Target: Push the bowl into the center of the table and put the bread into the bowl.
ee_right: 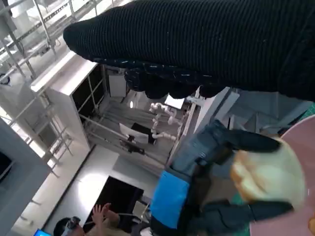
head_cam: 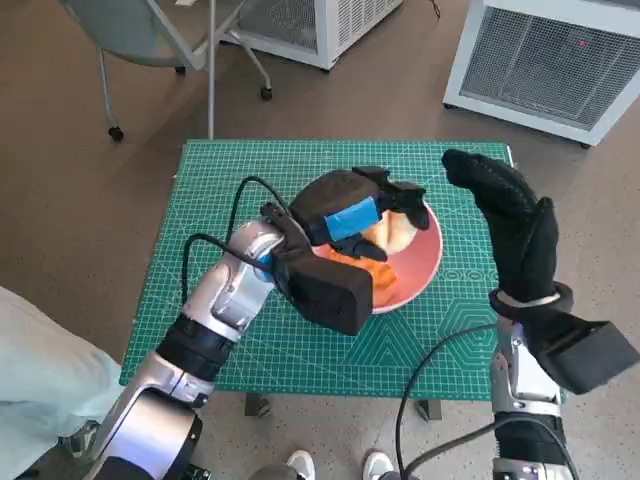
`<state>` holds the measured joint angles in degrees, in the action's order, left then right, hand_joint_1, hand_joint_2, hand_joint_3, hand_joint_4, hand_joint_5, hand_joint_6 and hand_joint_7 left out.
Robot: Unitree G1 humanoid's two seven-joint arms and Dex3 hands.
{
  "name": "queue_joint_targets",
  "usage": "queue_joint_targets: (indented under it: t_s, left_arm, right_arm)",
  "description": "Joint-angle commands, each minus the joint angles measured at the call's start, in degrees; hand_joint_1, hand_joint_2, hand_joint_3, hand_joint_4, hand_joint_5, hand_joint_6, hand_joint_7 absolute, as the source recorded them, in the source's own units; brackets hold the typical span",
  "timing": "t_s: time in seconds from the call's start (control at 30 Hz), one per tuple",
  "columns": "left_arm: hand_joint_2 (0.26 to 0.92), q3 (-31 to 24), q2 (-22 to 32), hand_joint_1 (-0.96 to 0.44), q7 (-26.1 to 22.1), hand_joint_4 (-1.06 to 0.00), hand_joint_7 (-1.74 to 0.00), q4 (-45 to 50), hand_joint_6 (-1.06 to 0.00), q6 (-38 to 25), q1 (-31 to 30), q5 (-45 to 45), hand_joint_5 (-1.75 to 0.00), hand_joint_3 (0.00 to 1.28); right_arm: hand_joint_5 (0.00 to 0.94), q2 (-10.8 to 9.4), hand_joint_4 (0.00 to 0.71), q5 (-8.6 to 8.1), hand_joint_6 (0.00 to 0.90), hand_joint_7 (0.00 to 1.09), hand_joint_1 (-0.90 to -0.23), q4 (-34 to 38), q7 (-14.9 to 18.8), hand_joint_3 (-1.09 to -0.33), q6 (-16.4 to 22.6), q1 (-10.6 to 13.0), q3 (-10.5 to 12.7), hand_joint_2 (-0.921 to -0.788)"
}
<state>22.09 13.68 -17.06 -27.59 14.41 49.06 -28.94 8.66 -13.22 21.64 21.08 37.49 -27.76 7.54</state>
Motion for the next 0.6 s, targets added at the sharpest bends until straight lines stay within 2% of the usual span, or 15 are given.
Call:
queue_joint_targets:
  t_s: [0.03,0.27,0.43,0.6]
  left_arm:
    - [0.910,-0.8,1.9,-0.30,-3.4,-0.21,-0.09,2.6,-0.32,-1.3,-0.9,1.4,-0.03,0.01]
    - [0.904,-2.9,2.9,-0.37,-7.3,-0.04,-0.01,3.8,-0.19,-2.7,-1.8,5.5,0.00,0.00]
    - [0.897,-5.9,3.4,-0.40,-9.4,0.00,0.00,4.4,-0.12,-2.1,-3.0,10.7,0.00,0.00]
    - [0.894,-9.4,4.1,-0.41,-12.3,0.00,0.00,6.3,-0.11,-2.0,-4.3,16.8,0.00,0.00]
  right_arm:
    - [0.002,0.0,0.168,0.59,-0.001,0.48,-0.711,-0.1,-0.9,-0.783,-0.8,1.4,0.1,-0.921]
    - [0.003,0.0,0.170,0.83,-0.001,0.49,-0.713,0.0,-1.3,-0.780,-0.6,1.3,0.0,-0.921]
    - [0.003,-0.1,0.170,0.71,-0.001,0.49,-0.712,0.3,-1.2,-0.779,-0.7,0.9,-0.1,-0.921]
    - [0.003,-0.2,0.171,0.58,-0.001,0.49,-0.707,0.2,-1.1,-0.779,-0.8,0.8,-0.2,-0.921]
